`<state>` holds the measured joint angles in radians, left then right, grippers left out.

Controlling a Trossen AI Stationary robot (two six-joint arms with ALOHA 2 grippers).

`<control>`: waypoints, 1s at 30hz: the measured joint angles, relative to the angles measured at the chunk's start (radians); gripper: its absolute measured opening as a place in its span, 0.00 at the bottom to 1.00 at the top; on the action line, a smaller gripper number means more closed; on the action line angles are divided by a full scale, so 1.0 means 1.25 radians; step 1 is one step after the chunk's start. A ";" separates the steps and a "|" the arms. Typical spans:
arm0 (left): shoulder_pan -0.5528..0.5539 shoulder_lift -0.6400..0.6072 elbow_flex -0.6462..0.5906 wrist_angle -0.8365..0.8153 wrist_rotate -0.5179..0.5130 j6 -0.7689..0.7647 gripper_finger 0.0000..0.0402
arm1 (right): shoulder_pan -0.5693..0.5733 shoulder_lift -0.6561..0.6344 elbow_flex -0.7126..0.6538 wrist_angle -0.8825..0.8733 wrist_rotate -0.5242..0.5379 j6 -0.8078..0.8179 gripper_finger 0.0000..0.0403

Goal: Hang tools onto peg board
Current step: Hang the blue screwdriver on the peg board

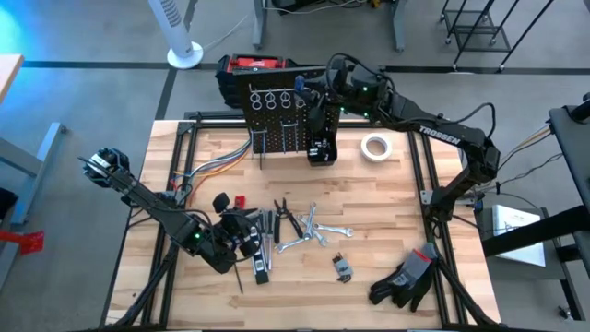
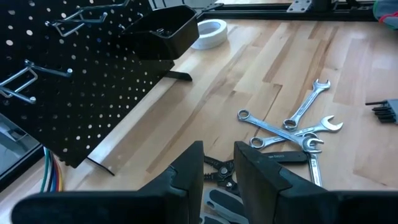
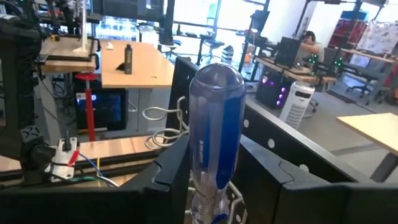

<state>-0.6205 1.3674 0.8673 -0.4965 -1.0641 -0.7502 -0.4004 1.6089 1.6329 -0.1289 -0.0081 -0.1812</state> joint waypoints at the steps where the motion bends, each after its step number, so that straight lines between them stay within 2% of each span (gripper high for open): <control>1: 0.000 0.000 0.000 0.000 0.000 0.000 0.20 | 0.000 0.000 0.000 -0.002 0.000 0.002 0.29; 15: 0.000 0.000 0.000 0.000 0.003 0.000 0.20 | 0.002 -0.011 -0.003 -0.014 0.006 0.007 0.50; 21: 0.000 0.000 0.000 0.000 0.007 0.000 0.20 | 0.004 -0.030 -0.003 -0.013 0.053 0.013 0.55; 30: 0.000 0.000 0.000 0.002 0.007 0.000 0.20 | 0.011 -0.057 -0.003 -0.009 0.056 0.012 0.58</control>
<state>-0.6201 1.3674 0.8673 -0.4934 -1.0556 -0.7502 -0.3862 1.5375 1.6291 -0.1400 0.0616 -0.1665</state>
